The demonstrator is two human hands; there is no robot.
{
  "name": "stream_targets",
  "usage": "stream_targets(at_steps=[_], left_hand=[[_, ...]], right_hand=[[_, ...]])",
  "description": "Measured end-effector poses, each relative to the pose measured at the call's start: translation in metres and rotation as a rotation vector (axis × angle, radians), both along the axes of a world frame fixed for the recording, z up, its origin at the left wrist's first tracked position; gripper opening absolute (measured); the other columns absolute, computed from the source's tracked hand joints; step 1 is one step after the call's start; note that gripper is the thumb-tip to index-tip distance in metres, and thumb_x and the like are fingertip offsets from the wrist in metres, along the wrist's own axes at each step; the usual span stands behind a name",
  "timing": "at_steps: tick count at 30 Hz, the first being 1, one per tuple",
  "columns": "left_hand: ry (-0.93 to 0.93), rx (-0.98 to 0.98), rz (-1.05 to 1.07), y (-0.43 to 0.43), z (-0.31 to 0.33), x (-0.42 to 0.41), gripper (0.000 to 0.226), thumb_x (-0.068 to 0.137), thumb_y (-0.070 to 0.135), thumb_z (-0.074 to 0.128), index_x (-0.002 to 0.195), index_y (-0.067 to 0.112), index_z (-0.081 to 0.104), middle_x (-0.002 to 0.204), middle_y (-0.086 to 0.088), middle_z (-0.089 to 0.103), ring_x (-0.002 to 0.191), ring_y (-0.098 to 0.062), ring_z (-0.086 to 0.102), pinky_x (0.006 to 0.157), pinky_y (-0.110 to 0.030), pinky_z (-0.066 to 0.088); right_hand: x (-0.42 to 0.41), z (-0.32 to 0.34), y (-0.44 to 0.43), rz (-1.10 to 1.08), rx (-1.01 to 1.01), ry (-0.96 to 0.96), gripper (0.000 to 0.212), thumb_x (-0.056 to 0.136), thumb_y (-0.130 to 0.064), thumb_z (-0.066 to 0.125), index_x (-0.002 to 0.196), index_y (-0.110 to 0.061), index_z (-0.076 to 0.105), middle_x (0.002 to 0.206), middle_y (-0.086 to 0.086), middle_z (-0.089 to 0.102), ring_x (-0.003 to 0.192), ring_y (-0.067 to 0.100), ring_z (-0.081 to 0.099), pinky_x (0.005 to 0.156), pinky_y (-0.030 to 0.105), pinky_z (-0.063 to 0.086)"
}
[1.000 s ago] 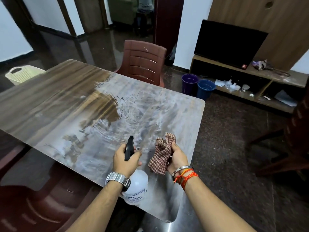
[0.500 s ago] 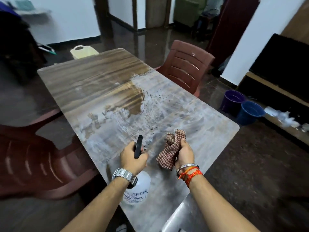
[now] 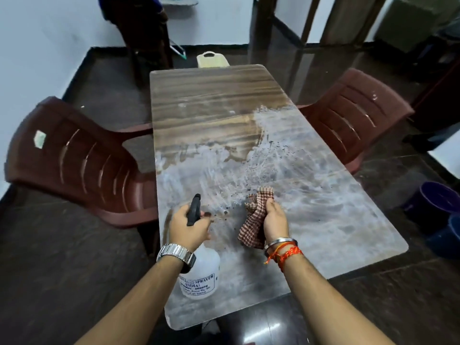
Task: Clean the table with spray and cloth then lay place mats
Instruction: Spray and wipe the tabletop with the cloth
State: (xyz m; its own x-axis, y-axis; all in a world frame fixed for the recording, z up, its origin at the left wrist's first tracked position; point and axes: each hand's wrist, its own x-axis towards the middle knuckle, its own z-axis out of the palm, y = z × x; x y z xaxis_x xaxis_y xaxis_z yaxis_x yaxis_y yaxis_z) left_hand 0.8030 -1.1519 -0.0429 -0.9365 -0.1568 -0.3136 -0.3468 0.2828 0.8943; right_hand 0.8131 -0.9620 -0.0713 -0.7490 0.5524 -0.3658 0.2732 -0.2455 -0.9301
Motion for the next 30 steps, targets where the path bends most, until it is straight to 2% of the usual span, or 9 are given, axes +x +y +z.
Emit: stream_targets(at_steps=[3,7,10,13,16,18,23,28,30], left_hand=[[0.005,-0.005,0.005,-0.001,0.0,-0.005,0.015,0.08,0.002,0.074,0.081,0.004,0.059,0.065,-0.006,0.058,0.055,-0.018,0.058,0.04,-0.017,0.048],[-0.011,-0.063,0.086,-0.009,-0.01,-0.016,0.008,0.066,0.014,0.067,0.069,0.013,0.059,0.057,-0.004,0.056,0.06,-0.037,0.064,0.051,-0.046,0.06],[-0.037,-0.072,0.119,-0.018,-0.015,-0.022,0.008,0.063,0.016,0.066,0.066,0.013,0.059,0.054,-0.004,0.056,0.059,-0.037,0.063,0.058,-0.052,0.06],[-0.042,-0.074,0.176,-0.021,-0.016,-0.026,0.013,0.072,0.008,0.07,0.067,0.012,0.059,0.052,0.001,0.053,0.051,-0.023,0.052,0.058,-0.039,0.053],[-0.035,-0.084,0.207,-0.021,-0.02,-0.027,0.012,0.07,0.011,0.072,0.069,0.013,0.06,0.053,0.002,0.056,0.052,-0.029,0.059,0.057,-0.041,0.055],[-0.033,-0.088,0.238,-0.021,-0.022,-0.028,0.013,0.067,0.016,0.072,0.067,0.017,0.059,0.05,0.006,0.056,0.051,-0.025,0.058,0.056,-0.044,0.056],[-0.049,-0.094,0.32,-0.019,-0.023,-0.035,0.017,0.066,0.022,0.074,0.069,0.014,0.059,0.054,0.002,0.059,0.05,-0.018,0.054,0.056,-0.04,0.051],[-0.034,-0.141,0.337,-0.017,-0.021,-0.05,0.014,0.07,0.022,0.076,0.073,0.019,0.063,0.064,-0.005,0.066,0.059,-0.023,0.064,0.055,-0.041,0.054],[-0.02,-0.099,0.349,-0.018,-0.022,-0.061,0.016,0.075,0.012,0.078,0.074,0.019,0.063,0.066,-0.01,0.066,0.055,-0.024,0.064,0.046,-0.032,0.052]], right_hand=[[-0.016,-0.001,-0.014,0.083,0.249,0.033,0.03,0.101,-0.034,0.042,0.098,-0.02,0.068,0.103,-0.001,0.07,0.102,0.022,0.063,0.092,0.035,0.05],[-0.021,0.003,-0.012,0.278,0.694,0.183,0.045,0.097,-0.045,0.037,0.12,-0.019,0.065,0.099,-0.006,0.069,0.088,0.014,0.064,0.071,0.026,0.049],[-0.019,-0.012,-0.015,0.796,0.882,0.136,0.051,0.094,-0.054,0.037,0.126,-0.023,0.063,0.115,0.002,0.069,0.104,0.016,0.062,0.089,0.035,0.051],[-0.029,-0.042,-0.021,0.885,0.979,0.022,0.061,0.092,-0.064,0.027,0.137,-0.03,0.051,0.138,-0.003,0.055,0.129,0.019,0.045,0.106,0.041,0.039],[-0.028,-0.076,-0.036,1.054,1.181,-0.327,0.066,0.096,-0.059,0.018,0.154,-0.029,0.014,0.161,0.0,0.011,0.148,0.028,0.006,0.119,0.048,0.011],[-0.025,-0.095,-0.048,1.063,1.242,-0.41,0.07,0.093,-0.059,0.016,0.154,-0.025,0.011,0.162,0.008,0.001,0.148,0.034,-0.001,0.117,0.053,0.002],[-0.043,-0.116,-0.069,1.423,1.428,0.011,0.073,0.083,-0.06,0.043,0.145,-0.021,0.039,0.151,0.007,0.04,0.139,0.041,0.028,0.11,0.054,0.008],[-0.112,-0.11,-0.105,1.745,1.394,0.311,0.073,0.084,-0.06,0.009,0.15,-0.033,-0.009,0.162,-0.004,-0.003,0.146,0.03,-0.014,0.116,0.053,-0.01],[-0.154,-0.109,-0.121,1.673,1.408,0.305,0.07,0.086,-0.057,0.009,0.152,-0.036,0.0,0.162,-0.005,-0.003,0.147,0.028,-0.012,0.117,0.053,-0.007]])
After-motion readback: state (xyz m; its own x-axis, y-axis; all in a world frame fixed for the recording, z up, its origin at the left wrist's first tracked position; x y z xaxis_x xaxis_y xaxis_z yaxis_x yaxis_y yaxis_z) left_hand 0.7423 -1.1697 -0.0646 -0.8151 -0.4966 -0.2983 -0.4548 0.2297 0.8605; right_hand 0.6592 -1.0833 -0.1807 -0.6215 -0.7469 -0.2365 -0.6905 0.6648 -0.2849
